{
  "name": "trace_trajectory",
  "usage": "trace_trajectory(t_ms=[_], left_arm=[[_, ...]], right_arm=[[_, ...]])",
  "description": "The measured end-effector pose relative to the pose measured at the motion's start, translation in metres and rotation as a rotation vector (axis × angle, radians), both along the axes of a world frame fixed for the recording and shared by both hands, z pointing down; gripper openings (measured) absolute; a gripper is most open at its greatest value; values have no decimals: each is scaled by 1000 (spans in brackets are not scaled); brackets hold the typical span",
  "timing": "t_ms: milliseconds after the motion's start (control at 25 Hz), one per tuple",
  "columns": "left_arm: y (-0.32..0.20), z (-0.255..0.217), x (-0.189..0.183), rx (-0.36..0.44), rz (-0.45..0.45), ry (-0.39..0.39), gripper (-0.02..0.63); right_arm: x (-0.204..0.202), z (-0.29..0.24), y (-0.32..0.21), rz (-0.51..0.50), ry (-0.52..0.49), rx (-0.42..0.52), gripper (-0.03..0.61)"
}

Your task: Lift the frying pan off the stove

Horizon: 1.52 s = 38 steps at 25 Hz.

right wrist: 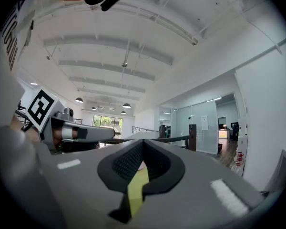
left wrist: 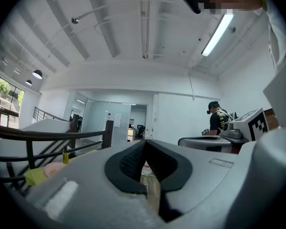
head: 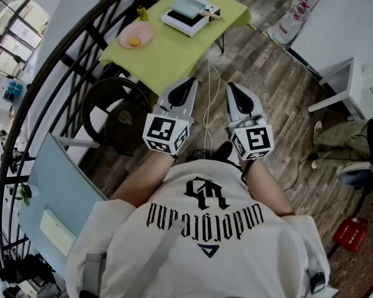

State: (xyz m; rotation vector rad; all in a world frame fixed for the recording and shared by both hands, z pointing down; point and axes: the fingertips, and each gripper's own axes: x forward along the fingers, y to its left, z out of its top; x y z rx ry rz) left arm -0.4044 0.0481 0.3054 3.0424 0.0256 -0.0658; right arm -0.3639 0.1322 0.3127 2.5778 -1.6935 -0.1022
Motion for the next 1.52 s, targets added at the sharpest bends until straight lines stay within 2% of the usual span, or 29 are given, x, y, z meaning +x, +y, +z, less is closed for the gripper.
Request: trace_trajectory(t_ms=[400, 680, 960, 1160, 1320, 1520], left_arm=[[-10, 4, 19, -4, -28, -16, 6], [-9, 18, 52, -19, -41, -46, 6], [1, 43, 119, -7, -64, -92, 6], [14, 54, 173, -22, -121, -122, 6], [18, 55, 202, -31, -168, -127, 6], [21, 53, 235, -20, -176, -128, 6]], right_arm=[[29, 3, 2, 10, -17, 10, 0], [66, 17, 9, 0, -65, -4, 2], [133, 23, 28, -32, -77, -15, 2], [190, 22, 44, -79, -69, -32, 2], [225, 25, 53, -117, -64, -48, 2], [260, 38, 55, -126, -73, -56, 2]])
